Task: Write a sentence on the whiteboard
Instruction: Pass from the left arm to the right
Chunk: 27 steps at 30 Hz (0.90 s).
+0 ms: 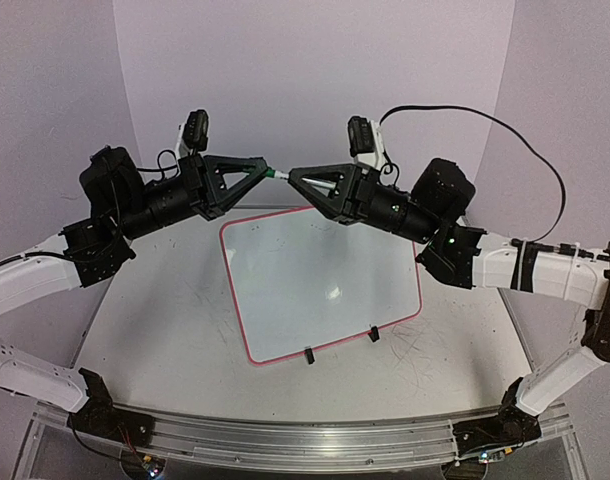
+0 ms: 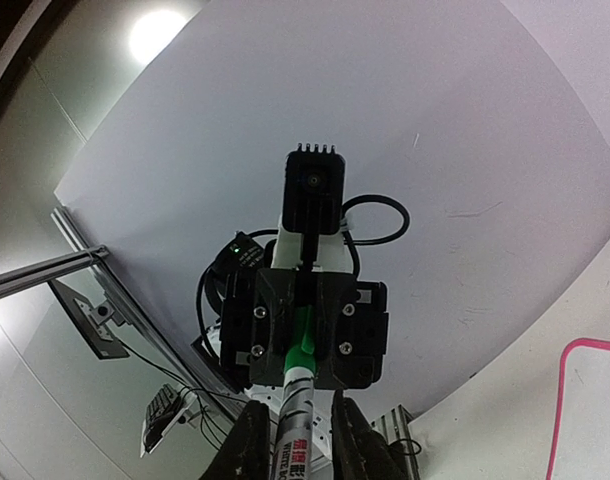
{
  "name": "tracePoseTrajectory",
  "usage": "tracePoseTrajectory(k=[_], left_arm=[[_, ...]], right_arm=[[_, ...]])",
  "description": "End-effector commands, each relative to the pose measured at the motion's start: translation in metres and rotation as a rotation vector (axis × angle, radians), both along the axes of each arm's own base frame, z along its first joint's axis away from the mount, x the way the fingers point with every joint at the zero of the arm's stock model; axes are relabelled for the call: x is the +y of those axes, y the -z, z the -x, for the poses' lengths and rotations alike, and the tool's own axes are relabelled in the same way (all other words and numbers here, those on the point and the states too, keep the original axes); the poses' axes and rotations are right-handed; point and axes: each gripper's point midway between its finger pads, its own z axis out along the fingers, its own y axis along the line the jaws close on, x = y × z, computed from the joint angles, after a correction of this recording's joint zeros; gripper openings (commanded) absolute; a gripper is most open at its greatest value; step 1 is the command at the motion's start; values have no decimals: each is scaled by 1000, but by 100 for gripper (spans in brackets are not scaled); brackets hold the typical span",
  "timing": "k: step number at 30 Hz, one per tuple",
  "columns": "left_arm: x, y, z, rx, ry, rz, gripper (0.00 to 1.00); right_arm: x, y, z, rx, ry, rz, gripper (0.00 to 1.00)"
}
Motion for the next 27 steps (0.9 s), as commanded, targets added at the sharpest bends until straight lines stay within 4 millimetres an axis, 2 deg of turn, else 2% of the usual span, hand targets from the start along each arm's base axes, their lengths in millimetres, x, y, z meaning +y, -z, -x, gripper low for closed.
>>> tracePoseTrajectory(k=[1, 3, 6, 8, 13, 15, 18, 20, 21, 24, 27], left_arm=[[-3, 0, 6, -8, 35, 8, 0], [-2, 0, 7, -9, 34, 8, 0], [1, 0, 7, -12, 22, 12, 0], [4, -2, 7, -16, 13, 16, 0], [2, 2, 6, -7, 15, 9, 0], [-2, 5, 5, 1, 27, 2, 0], [-4, 6, 5, 4, 36, -2, 0], [-3, 5, 5, 0, 33, 0, 0], [-3, 5, 5, -1, 31, 1, 0], [0, 5, 6, 0, 22, 4, 0], [2, 4, 5, -1, 12, 8, 0]], right_arm=[[-1, -22, 6, -67, 1, -15, 24], [-2, -23, 6, -71, 3, -9, 28], [-4, -22, 7, -74, 10, 3, 40], [-6, -21, 6, -73, 13, 10, 41], [-9, -22, 6, -68, 16, 8, 38], [-7, -24, 6, -67, 7, 4, 32], [-4, -26, 6, -61, -16, -11, 16], [-5, -27, 6, -58, -18, -21, 11], [-5, -26, 6, -55, -18, -25, 12], [-7, -26, 6, -47, -11, -39, 24], [-8, -25, 5, -41, -7, -42, 28]])
